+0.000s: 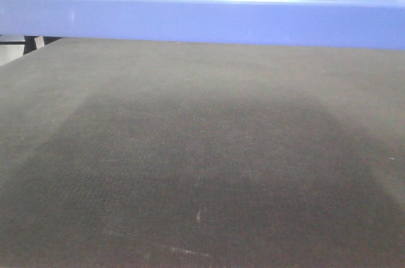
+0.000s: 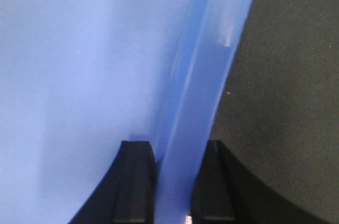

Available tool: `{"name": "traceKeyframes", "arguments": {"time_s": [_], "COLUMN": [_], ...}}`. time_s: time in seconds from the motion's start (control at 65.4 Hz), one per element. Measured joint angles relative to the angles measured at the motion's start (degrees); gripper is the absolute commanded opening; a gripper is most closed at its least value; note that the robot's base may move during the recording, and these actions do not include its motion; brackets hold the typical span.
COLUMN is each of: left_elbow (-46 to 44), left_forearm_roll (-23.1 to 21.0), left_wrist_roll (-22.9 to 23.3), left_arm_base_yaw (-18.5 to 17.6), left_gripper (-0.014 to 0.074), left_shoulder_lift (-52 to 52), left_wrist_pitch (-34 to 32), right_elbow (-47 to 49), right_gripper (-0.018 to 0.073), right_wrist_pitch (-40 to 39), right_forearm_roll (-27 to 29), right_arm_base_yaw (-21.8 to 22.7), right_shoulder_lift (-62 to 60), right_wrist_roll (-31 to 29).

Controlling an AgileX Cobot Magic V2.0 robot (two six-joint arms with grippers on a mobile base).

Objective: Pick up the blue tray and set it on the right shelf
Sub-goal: 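Lift the tray off the table with both grippers, then hold the tray raised with both grippers while driving to the shelf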

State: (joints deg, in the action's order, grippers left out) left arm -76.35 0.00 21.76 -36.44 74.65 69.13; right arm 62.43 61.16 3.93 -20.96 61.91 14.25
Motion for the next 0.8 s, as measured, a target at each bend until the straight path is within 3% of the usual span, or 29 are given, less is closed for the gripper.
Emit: {"name": "traceKeyframes", "arguments": {"time_s": [0.795], "left_elbow": [0.0], "left_forearm_roll": [0.0], "left_wrist_roll": [0.0], "left_arm_base_yaw": [0.0], "left_gripper": [-0.0048], "left_shoulder_lift": [0.0], "left_wrist_pitch": [0.1], "right_elbow": [0.0], "right_gripper": [0.0071], "right_wrist_pitch": [-0.4], "right_forearm_roll": [0.0], "right_arm_base_yaw": [0.0], "right_shoulder_lift": [0.1], "right_wrist_roll": [0.0]}}
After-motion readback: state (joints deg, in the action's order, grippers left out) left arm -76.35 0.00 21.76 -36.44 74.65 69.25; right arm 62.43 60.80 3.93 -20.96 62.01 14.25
